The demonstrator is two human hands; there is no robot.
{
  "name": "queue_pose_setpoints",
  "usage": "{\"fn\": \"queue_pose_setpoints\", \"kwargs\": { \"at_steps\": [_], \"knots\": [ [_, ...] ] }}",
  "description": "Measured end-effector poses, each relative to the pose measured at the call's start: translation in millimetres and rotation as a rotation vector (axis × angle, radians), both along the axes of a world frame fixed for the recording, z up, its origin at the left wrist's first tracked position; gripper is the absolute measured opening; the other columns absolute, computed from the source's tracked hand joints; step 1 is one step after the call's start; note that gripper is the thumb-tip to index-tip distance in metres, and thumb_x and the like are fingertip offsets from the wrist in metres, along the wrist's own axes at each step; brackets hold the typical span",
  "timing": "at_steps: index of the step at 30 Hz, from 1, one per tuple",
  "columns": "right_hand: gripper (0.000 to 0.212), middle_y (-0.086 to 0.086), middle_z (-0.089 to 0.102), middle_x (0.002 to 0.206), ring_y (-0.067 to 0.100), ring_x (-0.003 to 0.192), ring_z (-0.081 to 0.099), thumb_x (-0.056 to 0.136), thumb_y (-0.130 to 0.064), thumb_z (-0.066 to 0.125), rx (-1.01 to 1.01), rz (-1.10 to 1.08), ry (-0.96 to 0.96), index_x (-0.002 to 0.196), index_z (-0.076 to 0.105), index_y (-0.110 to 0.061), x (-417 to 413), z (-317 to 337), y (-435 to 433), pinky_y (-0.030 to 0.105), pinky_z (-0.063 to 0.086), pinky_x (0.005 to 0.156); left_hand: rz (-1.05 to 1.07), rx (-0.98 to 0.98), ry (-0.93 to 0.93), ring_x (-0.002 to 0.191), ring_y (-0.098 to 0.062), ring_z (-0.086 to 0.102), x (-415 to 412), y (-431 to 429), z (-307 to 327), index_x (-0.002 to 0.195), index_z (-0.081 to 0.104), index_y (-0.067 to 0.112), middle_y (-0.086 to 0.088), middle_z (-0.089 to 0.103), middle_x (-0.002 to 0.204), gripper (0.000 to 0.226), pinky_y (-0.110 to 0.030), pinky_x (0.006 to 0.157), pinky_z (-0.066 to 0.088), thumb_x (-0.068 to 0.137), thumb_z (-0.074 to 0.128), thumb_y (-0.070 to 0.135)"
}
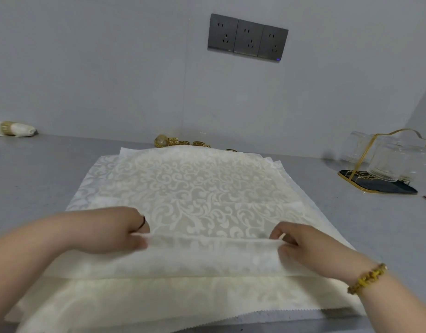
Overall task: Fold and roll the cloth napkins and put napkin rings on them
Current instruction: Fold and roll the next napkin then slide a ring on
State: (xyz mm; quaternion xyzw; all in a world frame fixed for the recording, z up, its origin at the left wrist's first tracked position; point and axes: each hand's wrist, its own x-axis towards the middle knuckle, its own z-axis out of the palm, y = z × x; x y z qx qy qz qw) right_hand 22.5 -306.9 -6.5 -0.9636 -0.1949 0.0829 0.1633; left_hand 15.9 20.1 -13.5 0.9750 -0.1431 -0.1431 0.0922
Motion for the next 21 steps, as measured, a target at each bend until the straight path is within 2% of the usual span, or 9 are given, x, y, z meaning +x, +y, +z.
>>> {"fn": "queue_pose_setpoints", "kwargs": {
  "at_steps": [3, 6, 9, 12, 15, 21],
  "knots": [
    [0.027, -0.012, 0.046, 0.061, 0.001, 0.053, 0.040, 0.089, -0.007, 0.040, 0.019, -0.088, -0.055, 0.074, 0.046, -0.028, 29, -4, 9, 0.012, 0.035, 0.050, 0.121, -0.058, -0.095, 0.057, 0.001, 0.045, 22, 4, 7, 0.062, 0.044, 0.027, 0.012, 0.047, 0.065, 0.031, -0.011, 0.056, 0.034, 0.092, 0.048, 0.024],
    [0.023, -0.010, 0.052, 0.076, 0.010, 0.073, 0.049, 0.089, -0.008, 0.039, -0.004, -0.139, -0.119, 0.075, 0.048, -0.025, 60, -10, 22, 0.015, 0.037, 0.059, 0.286, -0.089, -0.218, 0.069, -0.002, 0.048, 45, 5, -7, 0.072, 0.050, 0.030, 0.017, 0.051, 0.074, 0.021, -0.013, 0.058, 0.034, 0.092, 0.047, 0.025],
    [0.017, -0.003, 0.053, 0.090, 0.017, 0.086, 0.050, 0.090, -0.011, 0.038, -0.088, -0.193, -0.161, 0.087, 0.052, -0.020, 85, -18, 35, 0.024, 0.038, 0.072, 0.386, -0.071, -0.325, 0.082, -0.009, 0.049, 57, 2, -22, 0.082, 0.051, 0.028, 0.015, 0.051, 0.085, 0.013, -0.018, 0.060, 0.035, 0.092, 0.044, 0.023],
    [0.024, 0.004, 0.054, 0.104, 0.021, 0.101, 0.051, 0.092, -0.012, 0.037, -0.152, -0.192, -0.214, 0.103, 0.059, -0.013, 105, -30, 46, 0.025, 0.039, 0.083, 0.453, -0.135, -0.388, 0.087, -0.011, 0.050, 68, 4, -36, 0.078, 0.049, 0.028, 0.009, 0.055, 0.095, 0.016, -0.022, 0.070, 0.036, 0.092, 0.044, 0.021],
    [0.025, 0.005, 0.054, 0.112, 0.020, 0.104, 0.051, 0.094, -0.014, 0.037, -0.151, -0.213, -0.277, 0.109, 0.057, -0.011, 114, -41, 51, 0.025, 0.038, 0.085, 0.497, -0.178, -0.462, 0.088, -0.011, 0.050, 71, 6, -45, 0.085, 0.052, 0.027, 0.009, 0.057, 0.096, 0.013, -0.022, 0.071, 0.036, 0.093, 0.043, 0.021],
    [0.030, -0.004, 0.058, 0.115, 0.016, 0.104, 0.055, 0.095, -0.020, 0.037, -0.131, -0.209, -0.413, 0.119, 0.054, -0.023, 113, -50, 47, 0.024, 0.035, 0.088, 0.457, -0.081, -0.492, 0.101, -0.012, 0.054, 71, 7, -46, 0.106, 0.058, 0.030, 0.012, 0.058, 0.109, 0.022, -0.022, 0.071, 0.036, 0.094, 0.041, 0.025]
  ]
}}
